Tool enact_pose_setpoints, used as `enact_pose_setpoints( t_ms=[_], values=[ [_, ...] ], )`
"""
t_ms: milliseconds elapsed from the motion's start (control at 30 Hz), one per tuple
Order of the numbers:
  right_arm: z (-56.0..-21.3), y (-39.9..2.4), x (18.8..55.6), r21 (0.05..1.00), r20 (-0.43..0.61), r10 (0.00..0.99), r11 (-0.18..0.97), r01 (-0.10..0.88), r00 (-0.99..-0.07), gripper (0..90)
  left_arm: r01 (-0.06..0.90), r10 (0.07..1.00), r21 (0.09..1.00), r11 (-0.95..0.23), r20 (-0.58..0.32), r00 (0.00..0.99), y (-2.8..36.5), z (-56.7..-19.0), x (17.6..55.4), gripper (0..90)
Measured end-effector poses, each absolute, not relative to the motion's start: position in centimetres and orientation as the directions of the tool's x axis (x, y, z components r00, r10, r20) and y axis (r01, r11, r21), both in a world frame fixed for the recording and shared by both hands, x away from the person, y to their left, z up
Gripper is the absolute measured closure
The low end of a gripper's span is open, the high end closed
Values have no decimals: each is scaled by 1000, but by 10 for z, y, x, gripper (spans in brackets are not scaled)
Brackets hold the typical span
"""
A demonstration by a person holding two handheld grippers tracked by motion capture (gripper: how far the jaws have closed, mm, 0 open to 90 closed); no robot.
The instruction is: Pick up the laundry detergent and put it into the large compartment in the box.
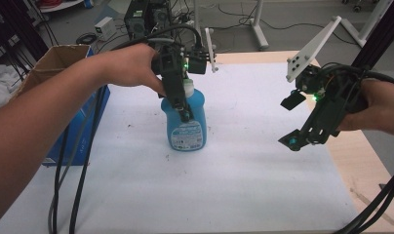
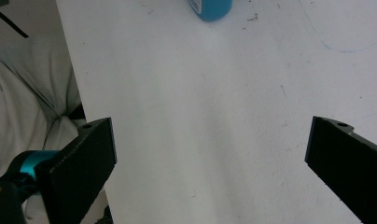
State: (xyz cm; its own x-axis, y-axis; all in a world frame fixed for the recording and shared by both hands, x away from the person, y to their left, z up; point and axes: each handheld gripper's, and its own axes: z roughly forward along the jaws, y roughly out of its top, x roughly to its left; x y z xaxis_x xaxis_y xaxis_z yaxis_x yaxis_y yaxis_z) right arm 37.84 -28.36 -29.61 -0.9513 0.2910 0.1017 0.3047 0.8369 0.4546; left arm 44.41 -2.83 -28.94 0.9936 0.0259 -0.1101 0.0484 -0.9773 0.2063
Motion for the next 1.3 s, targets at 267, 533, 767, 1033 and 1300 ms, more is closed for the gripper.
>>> enact_pose_setpoints(
  t_ms=[267,533,767,1033,1300],
  values=[
    [-296,-285,378,452,104,296,836,311,-949,11,80,60,196,-977,-106,993,-27,-286,443,379],
    [-296,-286,378,451,104,300,835,314,-948,11,132,113,200,-971,-105,988,-14,-258,437,379],
    [-295,-283,377,454,101,294,837,307,-950,11,171,158,196,-966,-80,984,-3,-229,428,379],
    [-292,-281,375,459,94,290,836,300,-952,11,206,193,191,-960,-83,978,10,-205,418,379],
    [-290,-277,373,463,89,278,838,287,-956,11,255,247,196,-947,-66,967,27,-185,411,379]
  ],
)
